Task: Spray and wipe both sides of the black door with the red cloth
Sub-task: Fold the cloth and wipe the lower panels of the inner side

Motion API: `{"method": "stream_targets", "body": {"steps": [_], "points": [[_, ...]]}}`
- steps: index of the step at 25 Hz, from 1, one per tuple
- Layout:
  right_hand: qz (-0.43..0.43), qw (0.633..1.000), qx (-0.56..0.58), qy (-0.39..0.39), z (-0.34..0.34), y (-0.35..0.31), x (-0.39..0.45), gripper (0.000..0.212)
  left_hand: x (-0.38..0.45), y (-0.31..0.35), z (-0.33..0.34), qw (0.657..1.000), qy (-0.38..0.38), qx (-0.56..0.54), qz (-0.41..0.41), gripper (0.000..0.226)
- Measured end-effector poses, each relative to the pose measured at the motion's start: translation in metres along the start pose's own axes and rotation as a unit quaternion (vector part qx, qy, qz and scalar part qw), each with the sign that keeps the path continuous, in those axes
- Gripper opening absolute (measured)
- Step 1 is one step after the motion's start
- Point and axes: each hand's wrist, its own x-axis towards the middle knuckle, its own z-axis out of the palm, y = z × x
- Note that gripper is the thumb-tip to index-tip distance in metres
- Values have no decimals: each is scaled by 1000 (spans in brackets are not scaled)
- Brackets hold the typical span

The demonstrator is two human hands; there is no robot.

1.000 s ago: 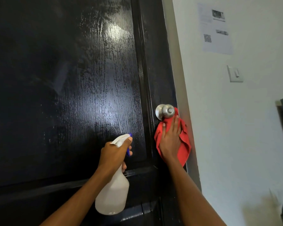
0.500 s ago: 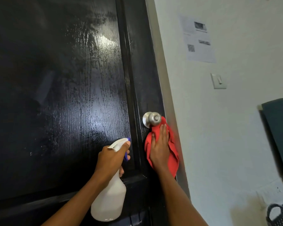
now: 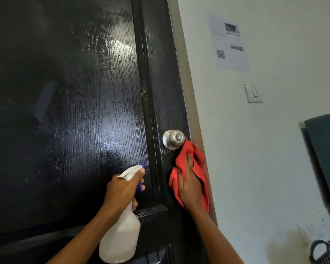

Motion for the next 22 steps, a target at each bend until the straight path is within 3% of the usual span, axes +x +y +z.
{"method": "stream_targets", "body": {"steps": [5,8,10,13,17,22], "points": [[14,998,-58,-8,22,20,-77,64,-12,-12,3,1000,4,0,-22,24],[20,996,-88,-25,45,-6,-54,65,-19,-26,0,999,12,8,-38,28],[-23,991,-124,-37,55,-28,-26,67,-21,-36,-4,999,21,6,-46,29],[-48,986,-161,-11,59,-22,-25,65,-27,-49,-5,997,33,3,-69,29],[99,977,-186,13,56,10,-101,68,-43,-68,-5,996,16,11,-86,31],[363,923,-121,25,52,38,-232,102,-70,-92,-15,991,11,4,-130,34]]}}
